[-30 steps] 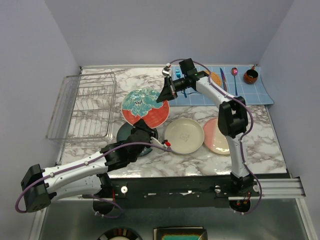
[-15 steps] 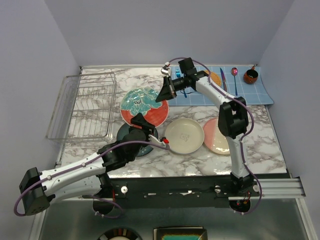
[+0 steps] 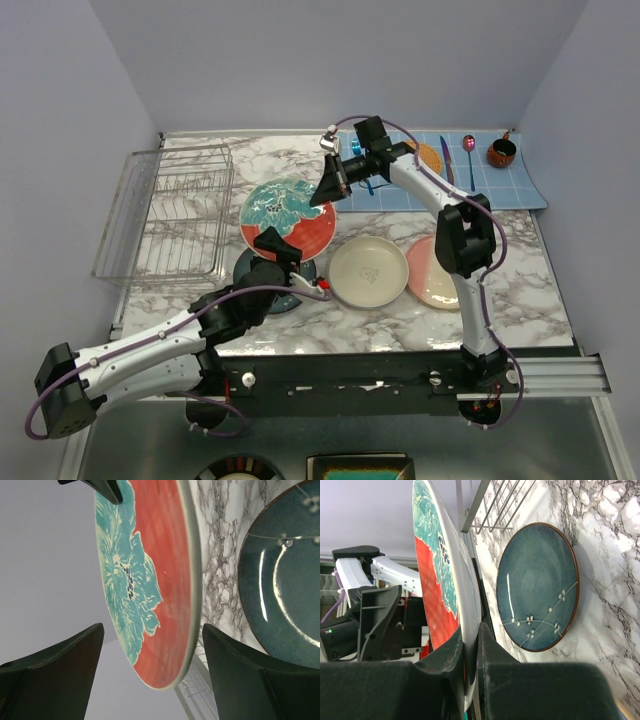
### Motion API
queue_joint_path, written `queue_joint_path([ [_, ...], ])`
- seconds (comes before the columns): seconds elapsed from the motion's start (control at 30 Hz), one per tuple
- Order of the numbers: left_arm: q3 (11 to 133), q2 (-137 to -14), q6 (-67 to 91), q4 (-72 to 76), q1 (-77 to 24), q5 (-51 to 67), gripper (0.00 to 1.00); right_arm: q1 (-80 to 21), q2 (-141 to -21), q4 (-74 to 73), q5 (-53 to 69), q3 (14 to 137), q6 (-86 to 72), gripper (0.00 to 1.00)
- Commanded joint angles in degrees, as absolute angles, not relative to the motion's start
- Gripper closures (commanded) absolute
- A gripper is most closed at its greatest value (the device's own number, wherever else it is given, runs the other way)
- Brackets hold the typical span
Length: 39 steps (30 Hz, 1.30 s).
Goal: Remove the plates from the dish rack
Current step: Place the plate at the center of the board.
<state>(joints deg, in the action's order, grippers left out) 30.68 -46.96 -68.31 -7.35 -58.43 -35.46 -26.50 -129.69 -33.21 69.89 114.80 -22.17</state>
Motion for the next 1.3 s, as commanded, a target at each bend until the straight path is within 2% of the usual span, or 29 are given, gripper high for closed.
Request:
queue_joint_path([
  [0.0,29.3,-46.0,-67.4,-10.3,-58.2,-35.3,0.11,-25.4,-126.3,-32.4,76.5,118.7,-24.9,0.99],
  [0.73,25.8,-36.4,-65.9,-15.7,-53.3,-31.5,0.10,-17.8,-130.8,-37.5,73.6,123.1,-19.8,0.99],
  [1.13,30.9,-32.3,-58.3,-23.6,-48.3,-28.3,0.11,-15.6,-131.5,-41.4,70.0,123.7,-14.6,0.99],
  [1.27,37.0,-33.8,-55.0,-23.0,-46.4,-27.8,0.11,-15.6,-131.0,-41.1,69.6,121.6,-14.0,0.99],
])
